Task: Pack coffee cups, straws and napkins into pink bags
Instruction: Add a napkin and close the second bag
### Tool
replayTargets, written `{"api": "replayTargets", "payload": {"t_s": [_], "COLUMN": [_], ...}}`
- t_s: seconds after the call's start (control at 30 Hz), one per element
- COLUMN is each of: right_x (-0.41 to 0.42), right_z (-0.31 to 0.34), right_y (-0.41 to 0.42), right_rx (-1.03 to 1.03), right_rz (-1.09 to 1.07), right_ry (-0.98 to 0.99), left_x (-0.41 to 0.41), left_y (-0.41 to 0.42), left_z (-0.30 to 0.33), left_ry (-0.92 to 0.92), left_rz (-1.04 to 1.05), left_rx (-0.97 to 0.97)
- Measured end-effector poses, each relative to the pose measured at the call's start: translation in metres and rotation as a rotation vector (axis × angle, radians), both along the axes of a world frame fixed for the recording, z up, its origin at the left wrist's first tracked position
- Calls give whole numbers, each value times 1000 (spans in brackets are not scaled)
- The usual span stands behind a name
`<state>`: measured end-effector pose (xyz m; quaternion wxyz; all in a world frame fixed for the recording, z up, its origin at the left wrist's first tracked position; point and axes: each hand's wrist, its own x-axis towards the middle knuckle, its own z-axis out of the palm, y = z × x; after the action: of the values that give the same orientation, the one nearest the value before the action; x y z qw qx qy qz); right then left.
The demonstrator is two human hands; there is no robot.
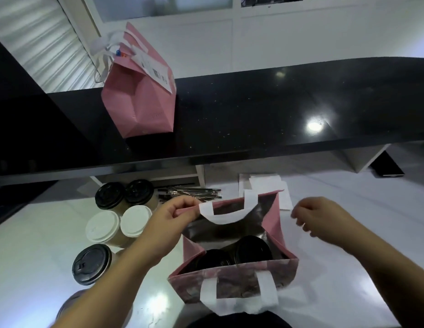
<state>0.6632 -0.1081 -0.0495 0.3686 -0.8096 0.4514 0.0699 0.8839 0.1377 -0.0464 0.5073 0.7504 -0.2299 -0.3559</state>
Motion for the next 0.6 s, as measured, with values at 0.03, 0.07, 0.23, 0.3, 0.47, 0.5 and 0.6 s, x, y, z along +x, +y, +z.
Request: {"api": "replayTargets", "payload": {"t_s": [0.03, 0.07, 0.23, 0.3, 0.47, 0.5, 0.6], "right_x": [10, 20, 74, 93, 111, 110, 105], "right_z": [-14, -28, -88, -107, -130, -133, -144], "right_y": [-12, -22, -54, -63, -74, -74, -79], "right_rx": [-44, -87, -103, -110, -179, -192, -248], "right_rz": [-5, 13, 157, 195, 299, 322, 304], "right_ry": [11, 16, 64, 65, 192, 196, 125], "left_x": [0, 1, 6, 8, 11, 11, 10], "left_y": [1, 1, 3, 3, 0, -1, -4], "left_z": [1, 2, 1, -1, -1, 0, -1], "left_ry": [-3, 4, 3, 4, -35, -36, -4], "left_rz": [-20, -35, -51, -41, -65, -70, -54], "left_rx": [10, 10, -26, -52, -62, -66, -73]}}
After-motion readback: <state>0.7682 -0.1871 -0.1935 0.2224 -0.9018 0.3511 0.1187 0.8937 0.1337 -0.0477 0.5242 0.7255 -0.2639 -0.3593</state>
